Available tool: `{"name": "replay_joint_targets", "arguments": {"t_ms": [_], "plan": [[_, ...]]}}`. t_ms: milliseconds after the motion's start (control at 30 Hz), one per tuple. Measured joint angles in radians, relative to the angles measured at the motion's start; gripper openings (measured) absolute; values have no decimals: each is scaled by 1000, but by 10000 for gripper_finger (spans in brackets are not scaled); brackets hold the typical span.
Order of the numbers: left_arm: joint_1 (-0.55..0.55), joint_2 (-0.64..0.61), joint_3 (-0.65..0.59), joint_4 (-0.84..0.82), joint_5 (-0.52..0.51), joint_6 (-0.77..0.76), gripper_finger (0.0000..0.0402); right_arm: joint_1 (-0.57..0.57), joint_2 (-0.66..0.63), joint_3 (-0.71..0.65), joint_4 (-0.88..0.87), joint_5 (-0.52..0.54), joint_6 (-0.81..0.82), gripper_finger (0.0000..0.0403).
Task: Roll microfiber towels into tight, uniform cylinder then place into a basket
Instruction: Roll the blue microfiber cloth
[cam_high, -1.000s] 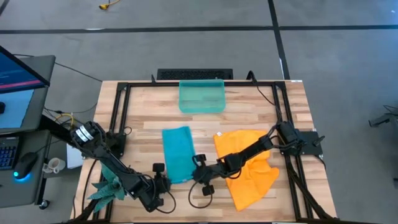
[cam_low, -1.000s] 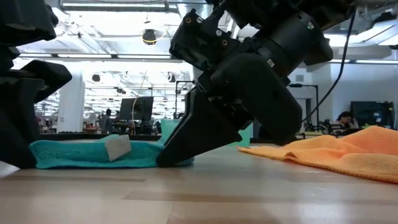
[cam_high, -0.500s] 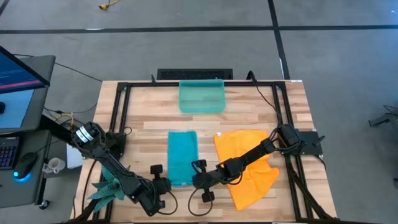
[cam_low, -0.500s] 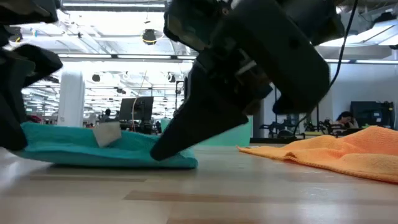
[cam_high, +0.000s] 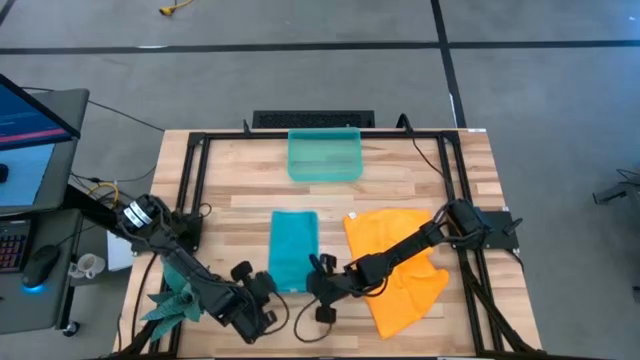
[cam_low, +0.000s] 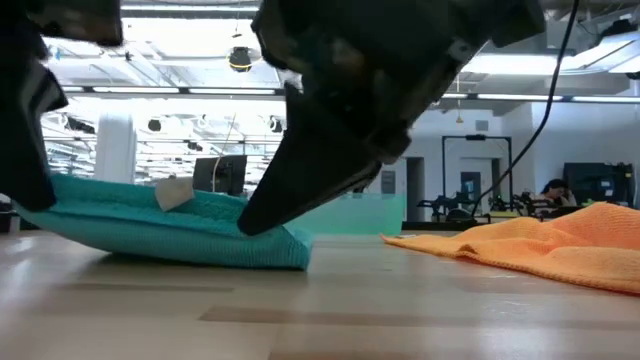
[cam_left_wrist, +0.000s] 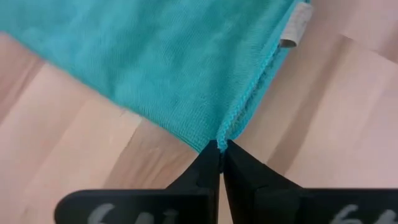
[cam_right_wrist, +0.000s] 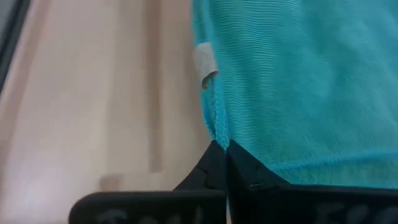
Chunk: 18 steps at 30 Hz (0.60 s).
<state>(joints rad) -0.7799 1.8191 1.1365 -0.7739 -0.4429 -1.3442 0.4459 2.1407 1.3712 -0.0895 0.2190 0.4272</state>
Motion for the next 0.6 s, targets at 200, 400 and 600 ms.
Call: {"name": "replay_joint_targets", "arguments": {"t_ms": [200, 400, 600], "plan": [[31, 0, 0, -8, 44, -75, 2, -28, -1, 0, -14, 4, 78, 8], [37, -1, 0, -4, 111, -86, 2, -15, -1, 42, -61, -20, 64, 8], [25, -2, 0, 14, 149, -110, 2, 23, -1, 119, -129, -35, 36, 4]]}}
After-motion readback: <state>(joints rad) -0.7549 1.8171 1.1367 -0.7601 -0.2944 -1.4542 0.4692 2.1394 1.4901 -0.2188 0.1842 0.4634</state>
